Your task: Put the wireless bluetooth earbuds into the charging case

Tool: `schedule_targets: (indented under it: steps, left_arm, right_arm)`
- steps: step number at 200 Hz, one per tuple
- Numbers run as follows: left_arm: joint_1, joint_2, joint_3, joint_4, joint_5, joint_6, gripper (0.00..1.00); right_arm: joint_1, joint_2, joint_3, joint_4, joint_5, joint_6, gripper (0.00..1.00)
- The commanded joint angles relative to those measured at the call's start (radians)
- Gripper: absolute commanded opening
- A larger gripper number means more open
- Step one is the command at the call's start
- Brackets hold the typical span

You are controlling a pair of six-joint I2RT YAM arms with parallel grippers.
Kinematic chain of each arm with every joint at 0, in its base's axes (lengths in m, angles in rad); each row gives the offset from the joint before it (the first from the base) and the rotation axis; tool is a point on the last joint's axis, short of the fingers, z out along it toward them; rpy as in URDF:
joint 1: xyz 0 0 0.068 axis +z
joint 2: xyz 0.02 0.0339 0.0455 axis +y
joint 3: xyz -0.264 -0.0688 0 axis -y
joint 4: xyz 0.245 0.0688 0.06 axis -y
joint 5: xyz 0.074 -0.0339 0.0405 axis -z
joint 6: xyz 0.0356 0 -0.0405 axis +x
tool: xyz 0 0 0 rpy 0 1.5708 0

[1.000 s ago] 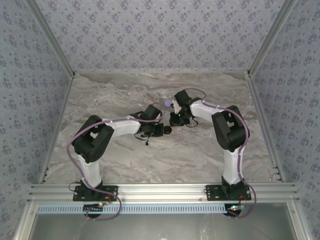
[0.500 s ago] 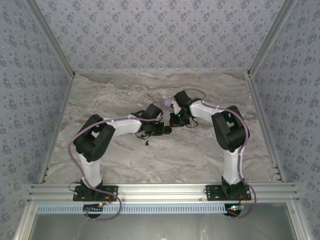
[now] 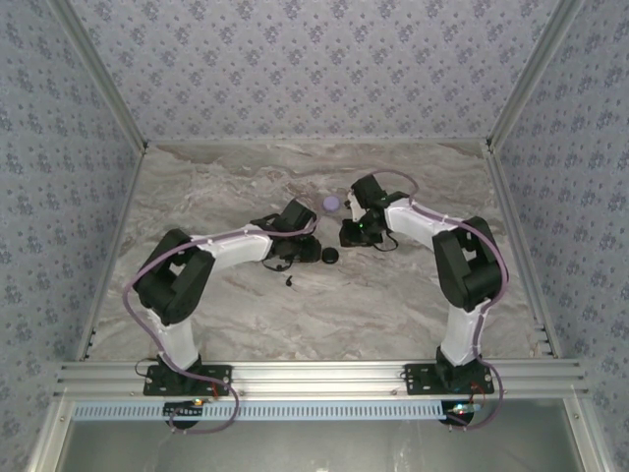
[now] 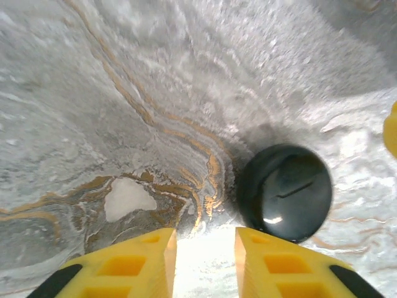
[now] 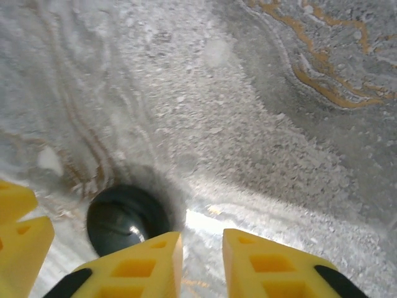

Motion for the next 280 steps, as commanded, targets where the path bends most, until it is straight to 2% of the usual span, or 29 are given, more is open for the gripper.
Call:
schedule_targets:
  steps: [1, 20, 47, 105, 163, 280]
  left_arm:
    - [0.015, -0.071, -0.02, 0.013, 0.014, 0.007, 0.34]
    - [0.032, -0.09, -0.051, 0.068, 0.07, -0.011, 0.4]
    - [0.047, -0.084, -0.092, 0.174, 0.161, -0.059, 0.44]
    - [0.049, -0.017, -0.122, 0.275, 0.234, -0.122, 0.48]
    - [0.048, 0.012, -0.134, 0.288, 0.23, -0.138, 0.48]
    - [0.047, 0.102, -0.127, 0.356, 0.296, -0.173, 0.47]
  right_arm:
    - [-0.004, -0.044, -0.033, 0.025, -0.071, 0.024, 0.3]
    - [-0.007, -0.042, -0.052, 0.061, -0.129, 0.035, 0.34]
    - [-0.009, -0.024, -0.086, 0.099, -0.171, 0.055, 0.35]
    - [-0.018, 0.007, -0.117, 0.15, -0.208, 0.082, 0.27]
    - [-0.019, 0.029, -0.124, 0.17, -0.226, 0.088, 0.27]
    - [-0.03, 0.053, -0.154, 0.202, -0.24, 0.106, 0.22]
